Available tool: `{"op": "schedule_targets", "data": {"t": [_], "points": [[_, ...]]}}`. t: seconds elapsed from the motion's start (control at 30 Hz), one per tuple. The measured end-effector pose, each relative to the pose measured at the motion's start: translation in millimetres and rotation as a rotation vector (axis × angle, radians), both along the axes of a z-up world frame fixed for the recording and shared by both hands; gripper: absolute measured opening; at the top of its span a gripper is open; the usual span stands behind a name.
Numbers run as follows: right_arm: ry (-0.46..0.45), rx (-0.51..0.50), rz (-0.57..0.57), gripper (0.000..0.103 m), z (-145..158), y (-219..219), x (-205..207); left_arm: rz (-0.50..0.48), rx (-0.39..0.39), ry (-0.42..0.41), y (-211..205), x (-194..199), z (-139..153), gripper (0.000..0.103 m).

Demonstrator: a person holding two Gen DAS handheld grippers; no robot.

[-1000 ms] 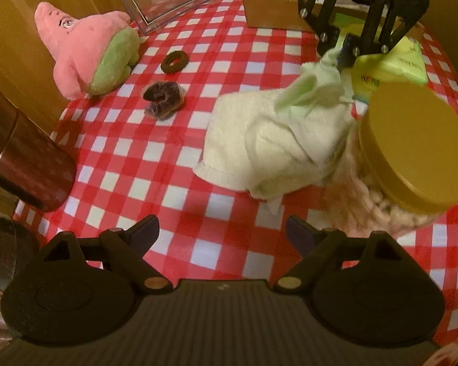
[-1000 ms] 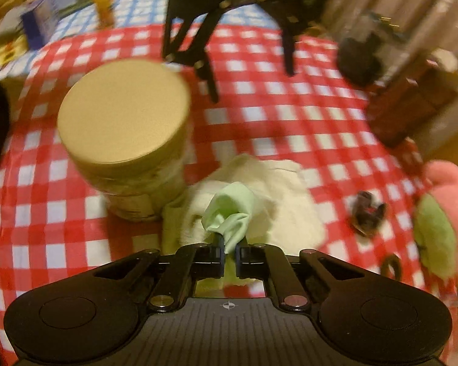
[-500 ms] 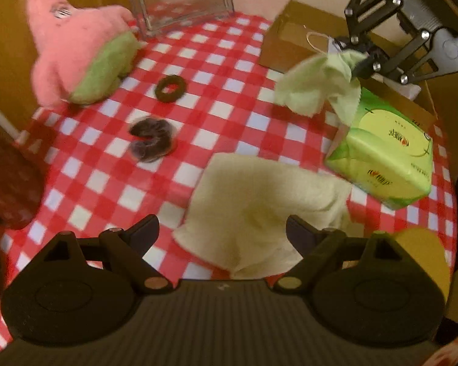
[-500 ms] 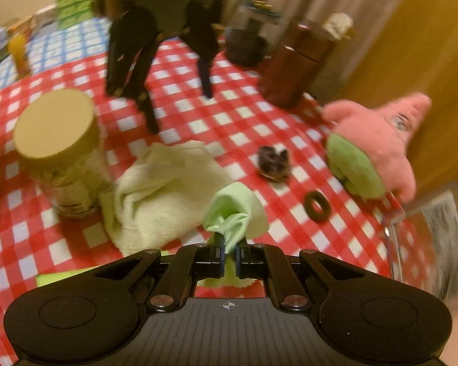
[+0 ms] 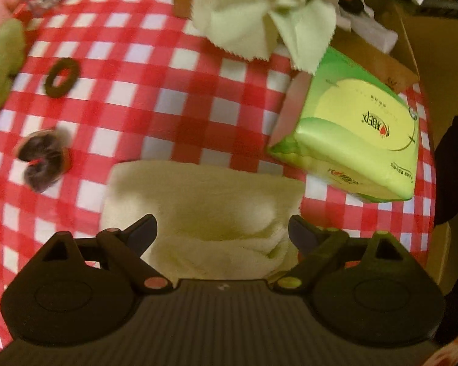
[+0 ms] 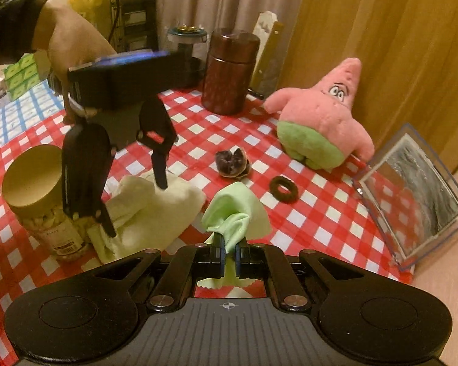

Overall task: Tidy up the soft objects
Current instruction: 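Lift the green cloth with the right gripper while the left gripper grasps the cream towel, then lift the cream towel with left gripper toward the box while right gripper carries green cloth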

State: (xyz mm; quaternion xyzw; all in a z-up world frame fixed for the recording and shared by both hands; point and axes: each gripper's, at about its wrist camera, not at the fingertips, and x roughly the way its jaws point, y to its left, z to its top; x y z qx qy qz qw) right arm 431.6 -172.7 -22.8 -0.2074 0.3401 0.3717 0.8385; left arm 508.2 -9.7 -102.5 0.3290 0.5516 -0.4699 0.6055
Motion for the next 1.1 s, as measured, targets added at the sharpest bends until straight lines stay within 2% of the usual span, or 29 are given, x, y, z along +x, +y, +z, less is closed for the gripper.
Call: {"op": "schedule_targets", "data": {"t": [0.37,0.47,0.57,0.6,0.7,0.9,1.1], "points": [[0.005,0.003,-0.075,0.006,-11.8,-24.4,-2.6,-0.06,0.124,-0.019,-32.1,-4.4,-33.5,0.089],[0.01,0.008,-0.092,0.006,-14.1,-29.8,-2.5,-0.076,0.148,-0.043,-36.2,-7.1,-38.4,0.082],[0.011,0.01,-0.102,0.006,-15.4,-32.8,-2.9,-0.059,0.152,-0.044,-38.1,-6.3,-38.6,0.064],[0.012,0.012,-0.105,0.006,-15.4,-33.7,-3.4,-0.054,0.15,-0.037,-37.9,-6.5,-37.6,0.056],[0.016,0.018,-0.115,0.006,-15.2,-35.5,-3.8,-0.05,0.142,-0.041,-39.7,-11.1,-32.5,0.041],[0.023,0.027,-0.134,0.006,-12.8,-39.9,-7.0,-0.004,0.124,-0.069,-27.9,-12.0,-17.9,0.026],[0.022,0.035,-0.157,0.006,-6.4,-39.8,-10.7,0.054,0.092,-0.127,-16.8,-8.0,13.7,0.022]]}}
